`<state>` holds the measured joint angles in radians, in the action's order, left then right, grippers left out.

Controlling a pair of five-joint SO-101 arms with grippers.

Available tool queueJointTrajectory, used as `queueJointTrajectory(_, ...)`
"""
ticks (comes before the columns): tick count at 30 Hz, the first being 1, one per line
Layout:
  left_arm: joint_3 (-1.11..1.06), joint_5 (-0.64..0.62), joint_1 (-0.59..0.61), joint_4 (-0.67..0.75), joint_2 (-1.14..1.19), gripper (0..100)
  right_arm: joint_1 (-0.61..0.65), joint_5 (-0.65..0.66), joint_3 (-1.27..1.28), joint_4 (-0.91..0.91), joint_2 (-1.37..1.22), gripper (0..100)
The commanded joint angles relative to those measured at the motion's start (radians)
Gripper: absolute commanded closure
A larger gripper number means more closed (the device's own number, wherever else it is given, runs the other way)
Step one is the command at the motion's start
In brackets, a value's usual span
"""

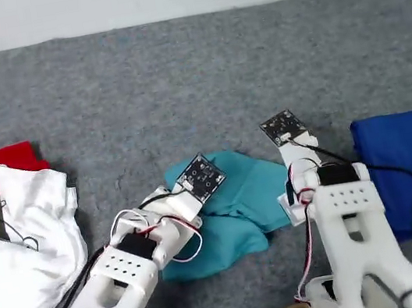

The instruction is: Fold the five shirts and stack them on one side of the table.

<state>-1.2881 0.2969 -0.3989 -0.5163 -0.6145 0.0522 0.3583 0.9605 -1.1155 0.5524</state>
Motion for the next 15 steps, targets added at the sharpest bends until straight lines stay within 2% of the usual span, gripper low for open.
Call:
queueJointTrajectory(1,-0.042,0.008,0.009,0.074,-0.026,98,0.005,-0.008,-0.081,0.016,-0.137,71.8)
queueJointTrajectory(4,-0.093,0.008,0.009,0.157,-0.034,98,0.004,-0.006,-0.180,0.016,-0.298,71.8)
queueJointTrajectory(11,-0.096,0.008,0.008,0.163,-0.034,98,0.005,-0.005,-0.399,0.016,-0.639,72.3)
queueJointTrajectory(15,-0.096,0.008,0.008,0.163,-0.034,98,0.004,0.028,-0.476,0.016,-0.745,83.0)
